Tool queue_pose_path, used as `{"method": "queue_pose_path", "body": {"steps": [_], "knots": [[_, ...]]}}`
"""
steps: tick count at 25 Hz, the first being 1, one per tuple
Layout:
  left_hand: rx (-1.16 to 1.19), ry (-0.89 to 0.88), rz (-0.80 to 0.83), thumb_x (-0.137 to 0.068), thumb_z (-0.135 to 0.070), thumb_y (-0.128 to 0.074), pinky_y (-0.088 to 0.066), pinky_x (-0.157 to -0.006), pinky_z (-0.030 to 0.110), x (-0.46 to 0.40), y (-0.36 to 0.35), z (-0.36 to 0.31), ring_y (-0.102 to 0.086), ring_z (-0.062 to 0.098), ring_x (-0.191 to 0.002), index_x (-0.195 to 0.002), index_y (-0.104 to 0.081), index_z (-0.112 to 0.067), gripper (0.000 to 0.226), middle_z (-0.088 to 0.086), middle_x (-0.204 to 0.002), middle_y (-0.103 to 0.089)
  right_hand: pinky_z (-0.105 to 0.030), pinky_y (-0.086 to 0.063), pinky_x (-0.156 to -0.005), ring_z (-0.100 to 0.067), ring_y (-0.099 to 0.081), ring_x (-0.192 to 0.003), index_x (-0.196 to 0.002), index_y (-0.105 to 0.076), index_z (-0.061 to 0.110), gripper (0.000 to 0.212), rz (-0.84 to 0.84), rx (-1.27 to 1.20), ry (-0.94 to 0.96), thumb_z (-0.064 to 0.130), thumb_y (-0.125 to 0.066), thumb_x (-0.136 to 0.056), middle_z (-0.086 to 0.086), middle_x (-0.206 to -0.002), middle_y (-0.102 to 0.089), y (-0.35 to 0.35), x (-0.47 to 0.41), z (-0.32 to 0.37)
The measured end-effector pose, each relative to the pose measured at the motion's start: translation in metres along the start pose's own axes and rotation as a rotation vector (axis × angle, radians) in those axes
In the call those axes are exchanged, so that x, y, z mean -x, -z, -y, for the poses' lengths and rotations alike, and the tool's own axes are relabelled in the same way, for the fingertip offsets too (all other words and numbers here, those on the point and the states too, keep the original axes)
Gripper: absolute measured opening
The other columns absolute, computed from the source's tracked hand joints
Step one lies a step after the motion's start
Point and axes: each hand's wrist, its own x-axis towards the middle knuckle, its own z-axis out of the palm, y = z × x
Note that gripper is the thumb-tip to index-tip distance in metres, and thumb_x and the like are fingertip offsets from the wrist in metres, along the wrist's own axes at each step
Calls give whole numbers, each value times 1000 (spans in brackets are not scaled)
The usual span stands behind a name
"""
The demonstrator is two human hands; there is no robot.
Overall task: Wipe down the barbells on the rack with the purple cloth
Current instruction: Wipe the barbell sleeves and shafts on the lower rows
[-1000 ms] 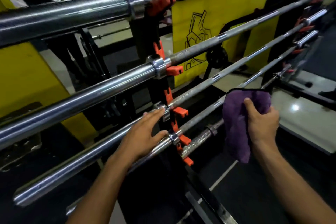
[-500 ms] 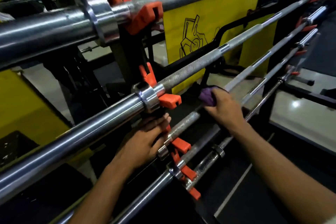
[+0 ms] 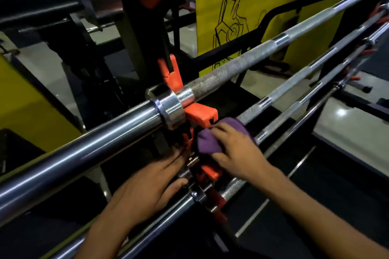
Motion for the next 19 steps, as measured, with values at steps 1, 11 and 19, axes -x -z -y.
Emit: {"method": "queue_pose_path", "body": {"steps": [1,11,19], "knots": [[25,17,-6,-102,-59,-34,-47,-107,33,0,1,1,-42,9,-140,-156,-26,-30,62,-8,-160,-33,-41,-53,-89,-25,-59,-115,-126,-61,16,62,0,-19,38,48,-43,-76,-1,-130,-58,-5,3,9],[28,76,-54,-96,-64,-42,-48,-105,32,3,3,-2,-48,10,-135,-151,-41,-29,65,-4,-151,-48,-45,-54,-77,-31,-63,-107,-117,-60,24,58,-221,194,-248,57,-40,-73,2,-116,-63,34,-27,-72],[145,52,-49,-94,-59,-52,-40,-111,26,-1,2,4,-47,10,-137,-150,-41,-29,64,-1,-150,-48,-38,-56,-70,-25,-66,-102,-119,-61,21,55,-124,118,84,51,-45,-75,2,-119,-65,-12,6,14]]}}
